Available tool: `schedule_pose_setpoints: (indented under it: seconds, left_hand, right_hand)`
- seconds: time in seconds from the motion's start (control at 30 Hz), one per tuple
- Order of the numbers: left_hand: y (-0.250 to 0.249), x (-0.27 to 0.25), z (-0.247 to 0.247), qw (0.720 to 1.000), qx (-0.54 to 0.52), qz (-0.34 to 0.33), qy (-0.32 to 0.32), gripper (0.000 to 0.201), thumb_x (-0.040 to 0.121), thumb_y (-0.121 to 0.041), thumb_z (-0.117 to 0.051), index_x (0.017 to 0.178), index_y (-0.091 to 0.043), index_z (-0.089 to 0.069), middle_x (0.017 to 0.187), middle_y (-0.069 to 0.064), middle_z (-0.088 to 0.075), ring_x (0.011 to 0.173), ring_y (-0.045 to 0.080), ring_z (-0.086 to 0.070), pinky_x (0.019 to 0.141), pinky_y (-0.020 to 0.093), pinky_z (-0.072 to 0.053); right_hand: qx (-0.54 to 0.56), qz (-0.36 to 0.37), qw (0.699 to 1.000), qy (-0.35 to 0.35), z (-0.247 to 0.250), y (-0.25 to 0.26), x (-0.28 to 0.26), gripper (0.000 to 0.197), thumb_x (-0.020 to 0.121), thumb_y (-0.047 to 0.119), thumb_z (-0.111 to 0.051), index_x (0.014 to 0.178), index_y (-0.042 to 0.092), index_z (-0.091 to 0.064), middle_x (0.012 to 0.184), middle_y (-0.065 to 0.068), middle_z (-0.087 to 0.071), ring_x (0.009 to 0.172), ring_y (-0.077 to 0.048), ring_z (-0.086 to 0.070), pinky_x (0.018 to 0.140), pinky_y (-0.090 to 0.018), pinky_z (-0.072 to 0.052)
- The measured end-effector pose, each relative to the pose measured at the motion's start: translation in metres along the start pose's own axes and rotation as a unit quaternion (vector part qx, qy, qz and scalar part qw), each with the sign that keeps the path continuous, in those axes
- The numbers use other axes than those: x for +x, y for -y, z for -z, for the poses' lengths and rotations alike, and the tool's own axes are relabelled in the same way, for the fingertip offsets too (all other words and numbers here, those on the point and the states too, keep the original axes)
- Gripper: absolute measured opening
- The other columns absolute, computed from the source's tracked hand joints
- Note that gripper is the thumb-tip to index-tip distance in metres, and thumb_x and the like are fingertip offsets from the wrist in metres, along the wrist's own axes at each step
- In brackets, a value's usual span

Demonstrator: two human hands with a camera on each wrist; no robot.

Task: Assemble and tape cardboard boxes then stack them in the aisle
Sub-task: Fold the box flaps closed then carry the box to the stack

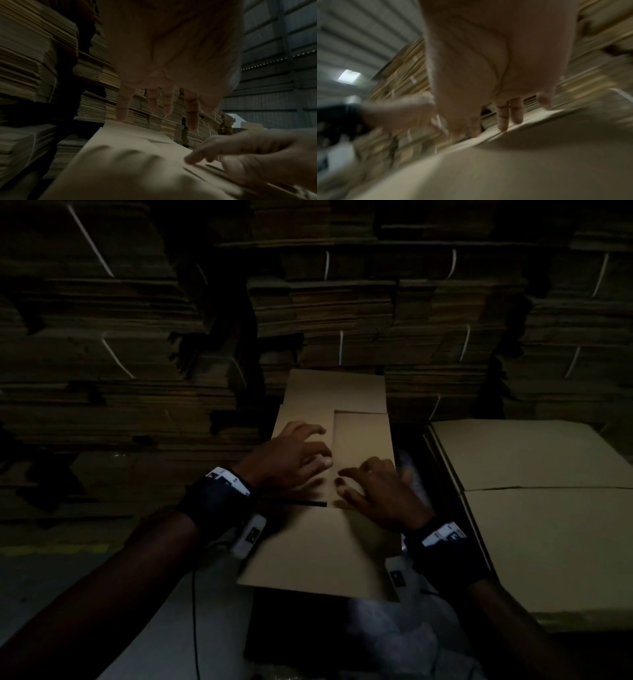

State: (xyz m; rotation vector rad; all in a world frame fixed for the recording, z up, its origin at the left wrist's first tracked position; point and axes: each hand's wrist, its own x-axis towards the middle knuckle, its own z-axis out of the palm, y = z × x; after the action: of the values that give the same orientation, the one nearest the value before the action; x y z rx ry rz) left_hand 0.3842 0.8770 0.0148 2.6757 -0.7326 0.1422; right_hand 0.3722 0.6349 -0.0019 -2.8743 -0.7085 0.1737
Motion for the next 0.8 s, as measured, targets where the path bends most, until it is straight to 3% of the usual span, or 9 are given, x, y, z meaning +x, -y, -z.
schedule_pose_setpoints:
  seconds: [0.1, 0.2, 0.3, 0.4, 0.47, 0.53, 0.6, 0.7, 0.8]
  left_hand:
    - [0.008, -0.001, 0.003, 1.0, 0.008, -0.013, -0.021, 0.052, 0.095, -0.062, -0.032, 0.116, -0.032, -0.07, 0.148, 0.001, -0.048, 0.137, 0.025, -0.035, 0.101, 0.052, -0.047]
    - [0.009, -0.004, -0.003, 0.996, 0.052, 0.015, 0.07, 0.044, 0.098, -0.056, -0.037, 0.135, -0.042, -0.056, 0.157, -0.001, -0.037, 0.144, 0.025, -0.024, 0.105, 0.049, -0.042]
    - [0.009, -0.011, -0.012, 0.977, 0.122, 0.059, 0.167, 0.046, 0.101, -0.056, -0.04, 0.147, -0.049, -0.038, 0.162, -0.003, -0.025, 0.148, 0.025, -0.013, 0.106, 0.059, -0.038]
    - [0.002, -0.017, -0.016, 0.971, 0.139, 0.067, 0.181, 0.05, 0.098, -0.065, -0.036, 0.147, -0.051, -0.037, 0.161, 0.0, -0.025, 0.148, 0.025, -0.011, 0.109, 0.062, -0.026]
    - [-0.003, -0.018, -0.016, 0.965, 0.148, 0.071, 0.205, 0.051, 0.099, -0.066, -0.036, 0.148, -0.054, -0.031, 0.163, 0.004, -0.02, 0.149, 0.027, -0.008, 0.11, 0.066, -0.019]
    - [-0.005, -0.015, -0.017, 0.958, 0.154, 0.072, 0.233, 0.051, 0.099, -0.068, -0.031, 0.149, -0.058, -0.027, 0.163, 0.006, -0.015, 0.149, 0.03, -0.005, 0.11, 0.072, -0.014]
    - [-0.007, -0.011, -0.017, 0.954, 0.161, 0.063, 0.245, 0.05, 0.097, -0.071, -0.027, 0.146, -0.06, -0.029, 0.159, 0.006, -0.017, 0.146, 0.031, -0.008, 0.108, 0.073, -0.016]
    - [-0.01, -0.005, -0.011, 0.955, 0.17, 0.045, 0.237, 0.049, 0.096, -0.073, -0.026, 0.141, -0.057, -0.035, 0.149, 0.008, -0.027, 0.137, 0.034, -0.022, 0.101, 0.067, -0.03]
    - [-0.009, 0.001, 0.004, 0.979, 0.098, 0.037, 0.177, 0.049, 0.094, -0.071, -0.025, 0.137, -0.05, -0.039, 0.144, 0.01, -0.032, 0.13, 0.033, -0.033, 0.098, 0.055, -0.042]
  right_hand:
    - [-0.031, 0.033, 0.998, 0.053, 0.002, 0.019, 0.014, 0.04, 0.102, 0.062, -0.03, 0.139, 0.053, -0.042, 0.152, -0.007, -0.027, 0.138, -0.031, -0.023, 0.103, -0.056, -0.023]
    - [-0.054, 0.041, 0.994, 0.083, -0.003, 0.022, 0.022, 0.039, 0.104, 0.056, -0.033, 0.142, 0.051, -0.04, 0.158, -0.008, -0.021, 0.14, -0.033, -0.019, 0.104, -0.057, -0.022]
    - [-0.044, 0.042, 0.997, 0.055, -0.005, 0.015, 0.02, 0.043, 0.104, 0.049, -0.039, 0.147, 0.047, -0.041, 0.16, -0.007, -0.022, 0.142, -0.032, -0.019, 0.105, -0.052, -0.022]
    - [-0.026, 0.05, 0.998, 0.024, -0.007, 0.002, 0.018, 0.039, 0.103, 0.045, -0.045, 0.141, 0.046, -0.049, 0.159, -0.005, -0.028, 0.143, -0.03, -0.022, 0.106, -0.047, -0.023]
    - [-0.006, 0.048, 0.999, 0.021, -0.007, -0.007, 0.018, 0.037, 0.102, 0.048, -0.044, 0.137, 0.045, -0.054, 0.16, -0.003, -0.03, 0.144, -0.028, -0.024, 0.109, -0.046, -0.023]
    - [0.019, 0.036, 0.999, 0.015, -0.007, -0.013, 0.017, 0.05, 0.095, 0.059, -0.034, 0.134, 0.04, -0.059, 0.158, -0.003, -0.037, 0.143, -0.028, -0.029, 0.11, -0.046, -0.026]
    - [0.062, 0.029, 0.998, -0.014, -0.009, -0.02, 0.019, 0.058, 0.092, 0.061, -0.035, 0.131, 0.031, -0.065, 0.151, -0.006, -0.047, 0.139, -0.03, -0.039, 0.111, -0.044, -0.032]
    - [0.092, 0.045, 0.993, -0.055, -0.012, -0.03, 0.022, 0.033, 0.1, 0.035, -0.059, 0.127, 0.019, -0.069, 0.144, -0.01, -0.055, 0.134, -0.031, -0.047, 0.108, -0.036, -0.035]
    - [0.093, 0.057, 0.993, -0.043, -0.013, -0.032, 0.021, 0.035, 0.103, 0.035, -0.056, 0.137, 0.028, -0.062, 0.151, -0.009, -0.046, 0.14, -0.03, -0.04, 0.109, -0.034, -0.031]
